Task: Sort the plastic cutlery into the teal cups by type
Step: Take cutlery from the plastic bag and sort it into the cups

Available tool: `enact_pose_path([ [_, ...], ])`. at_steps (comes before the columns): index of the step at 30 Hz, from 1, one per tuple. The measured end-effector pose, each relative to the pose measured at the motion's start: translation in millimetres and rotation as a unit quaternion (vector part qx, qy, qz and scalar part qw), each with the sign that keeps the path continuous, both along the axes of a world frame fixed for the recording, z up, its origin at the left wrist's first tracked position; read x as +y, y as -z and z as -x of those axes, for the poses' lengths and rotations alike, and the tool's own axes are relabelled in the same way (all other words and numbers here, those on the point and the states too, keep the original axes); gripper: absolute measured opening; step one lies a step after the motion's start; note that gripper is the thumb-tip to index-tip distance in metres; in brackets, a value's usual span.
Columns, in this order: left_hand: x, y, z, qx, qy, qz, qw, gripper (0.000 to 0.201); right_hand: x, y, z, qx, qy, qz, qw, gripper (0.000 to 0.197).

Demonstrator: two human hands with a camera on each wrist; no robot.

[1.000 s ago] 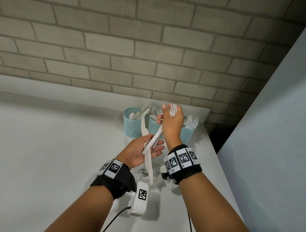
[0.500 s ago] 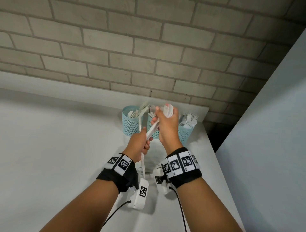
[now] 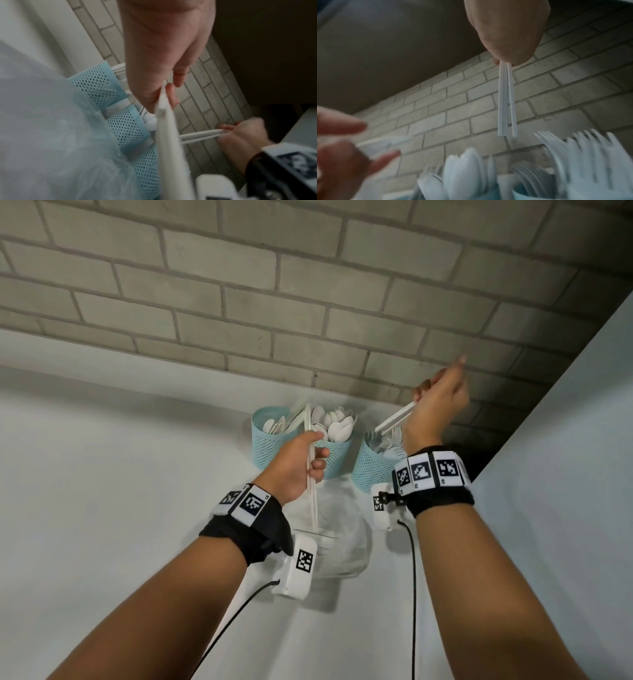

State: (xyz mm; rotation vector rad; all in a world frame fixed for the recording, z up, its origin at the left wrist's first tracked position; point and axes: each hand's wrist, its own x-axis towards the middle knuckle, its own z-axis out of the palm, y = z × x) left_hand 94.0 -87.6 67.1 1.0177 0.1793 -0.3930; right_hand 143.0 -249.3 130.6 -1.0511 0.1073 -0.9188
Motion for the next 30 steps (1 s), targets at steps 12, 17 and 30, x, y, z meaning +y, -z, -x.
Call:
enact_pose_path([
  [12, -1, 10, -10, -0.047, 0.047, 0.043, 0.997, 0.030, -19, 78, -40, 0.293, 0.107, 0.552, 0.773, 0.058],
  [17, 0, 12, -4, -0.070, 0.061, 0.023, 0.995, 0.029, -16, 69, -32, 0.417, 0.016, 0.688, 0.593, 0.036],
  [30, 8, 15, 3, -0.077, 0.009, -0.014, 0.997, 0.019, 30, 26, 13, 0.310, -0.273, 0.520, 0.748, 0.032],
])
